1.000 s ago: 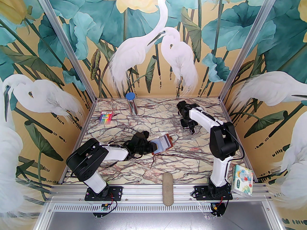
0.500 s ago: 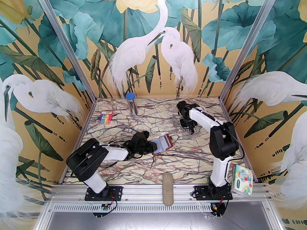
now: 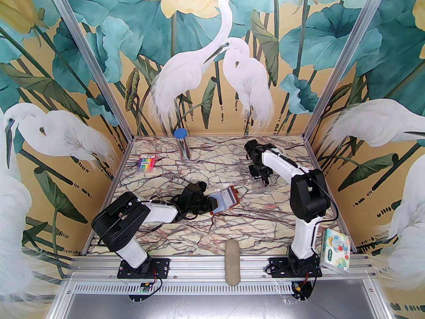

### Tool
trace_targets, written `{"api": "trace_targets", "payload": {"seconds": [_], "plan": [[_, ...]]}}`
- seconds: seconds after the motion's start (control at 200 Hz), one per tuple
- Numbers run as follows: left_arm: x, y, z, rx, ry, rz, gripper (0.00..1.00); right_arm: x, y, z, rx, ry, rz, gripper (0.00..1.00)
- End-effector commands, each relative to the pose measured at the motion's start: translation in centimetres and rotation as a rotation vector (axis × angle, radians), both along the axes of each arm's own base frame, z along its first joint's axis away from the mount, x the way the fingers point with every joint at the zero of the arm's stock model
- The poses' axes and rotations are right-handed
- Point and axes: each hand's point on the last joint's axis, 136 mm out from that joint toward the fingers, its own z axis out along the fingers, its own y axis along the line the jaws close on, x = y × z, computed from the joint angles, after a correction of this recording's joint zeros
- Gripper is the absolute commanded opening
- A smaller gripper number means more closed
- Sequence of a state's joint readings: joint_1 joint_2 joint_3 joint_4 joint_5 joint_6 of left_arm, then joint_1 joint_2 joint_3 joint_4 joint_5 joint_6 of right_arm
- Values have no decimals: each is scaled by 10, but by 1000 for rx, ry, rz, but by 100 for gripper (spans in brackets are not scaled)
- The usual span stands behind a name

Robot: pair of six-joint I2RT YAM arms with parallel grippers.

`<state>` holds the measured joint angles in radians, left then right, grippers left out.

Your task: Put the credit cards into the card holder

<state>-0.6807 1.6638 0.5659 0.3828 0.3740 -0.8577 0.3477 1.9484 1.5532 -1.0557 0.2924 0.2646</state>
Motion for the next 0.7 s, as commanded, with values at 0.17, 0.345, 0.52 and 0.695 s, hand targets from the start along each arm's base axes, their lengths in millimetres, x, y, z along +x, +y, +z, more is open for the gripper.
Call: {"api": "trace_targets", "payload": {"seconds": [0.17, 0.345, 0.52, 0.695], "plan": [[-11, 13, -31, 82, 92, 14, 35, 6, -1, 13, -23, -57, -6, 28], [-11, 13, -31, 81, 93, 15, 35, 5, -2, 11, -25, -54, -9, 28], [-11, 13, -31, 81, 93, 15, 36, 4, -1, 14, -16, -58, -11, 27], [-11, 13, -31, 80, 93, 14, 35, 3, 3, 19, 14, -65, -6, 27]]}}
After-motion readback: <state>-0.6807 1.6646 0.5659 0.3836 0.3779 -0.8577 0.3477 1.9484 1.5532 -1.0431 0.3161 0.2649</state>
